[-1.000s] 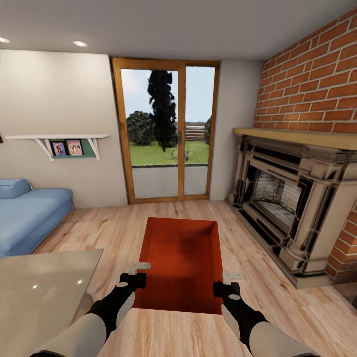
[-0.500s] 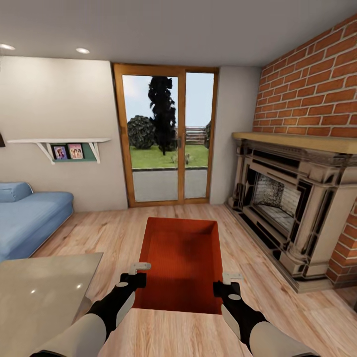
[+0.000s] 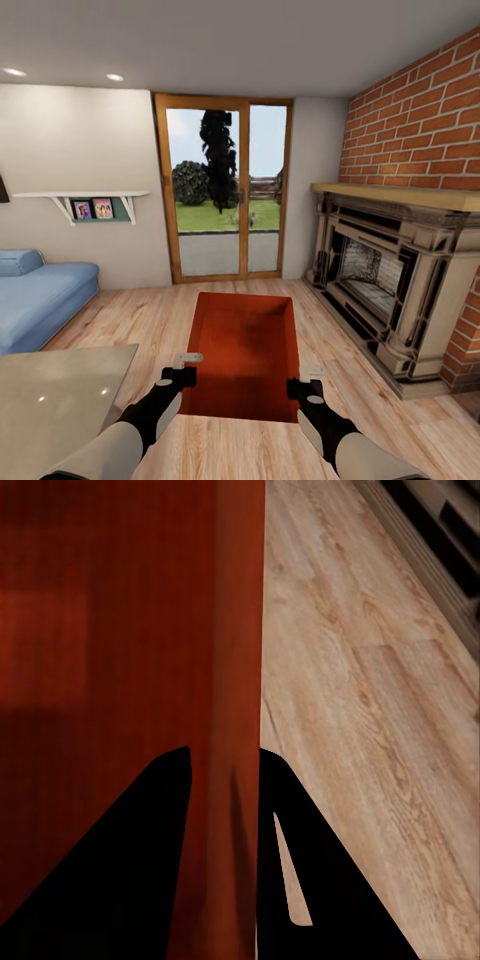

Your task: Move the two storage containers from the living room to the garage. In the garage, place one container on the floor and stack the other container on top of it (either order is fine).

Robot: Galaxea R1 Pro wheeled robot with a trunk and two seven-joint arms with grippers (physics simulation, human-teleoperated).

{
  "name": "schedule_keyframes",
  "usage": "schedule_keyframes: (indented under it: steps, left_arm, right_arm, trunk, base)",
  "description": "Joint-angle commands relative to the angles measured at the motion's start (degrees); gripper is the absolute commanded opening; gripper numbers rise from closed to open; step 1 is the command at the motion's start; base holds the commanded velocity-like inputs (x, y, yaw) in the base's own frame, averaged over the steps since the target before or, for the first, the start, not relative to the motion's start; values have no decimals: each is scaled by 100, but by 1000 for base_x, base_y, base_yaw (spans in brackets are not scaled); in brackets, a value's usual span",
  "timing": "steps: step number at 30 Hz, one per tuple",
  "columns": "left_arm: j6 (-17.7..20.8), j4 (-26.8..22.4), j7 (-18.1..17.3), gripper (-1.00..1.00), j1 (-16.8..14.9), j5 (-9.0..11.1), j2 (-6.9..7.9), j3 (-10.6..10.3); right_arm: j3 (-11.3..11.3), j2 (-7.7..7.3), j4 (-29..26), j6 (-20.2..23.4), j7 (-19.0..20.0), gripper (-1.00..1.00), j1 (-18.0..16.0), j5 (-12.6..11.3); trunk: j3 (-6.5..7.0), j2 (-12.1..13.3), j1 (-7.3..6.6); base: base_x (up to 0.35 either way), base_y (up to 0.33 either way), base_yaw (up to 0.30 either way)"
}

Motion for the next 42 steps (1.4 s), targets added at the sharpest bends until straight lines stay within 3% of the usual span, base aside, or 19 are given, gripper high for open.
schedule_keyframes:
  steps: [1, 19, 42]
  left_arm:
    - [-39, -29, 82, -100, -4, -15, -6, 2]
    - [-54, -29, 80, -100, -4, -15, -1, 0]
    - [-56, -29, 83, -100, -4, -15, -1, -5]
  right_arm:
    - [-16, 8, 27, -24, -22, -100, -3, -126]
    - [-15, 8, 25, -11, -14, -100, -6, -120]
    - [-36, 8, 27, -9, -8, -100, -6, -134]
  trunk:
    - [-2, -5, 0]
    - [6, -5, 0]
    - [6, -5, 0]
  base:
    - [0, 0, 0]
    - [0, 0, -11]
    - [0, 0, -277]
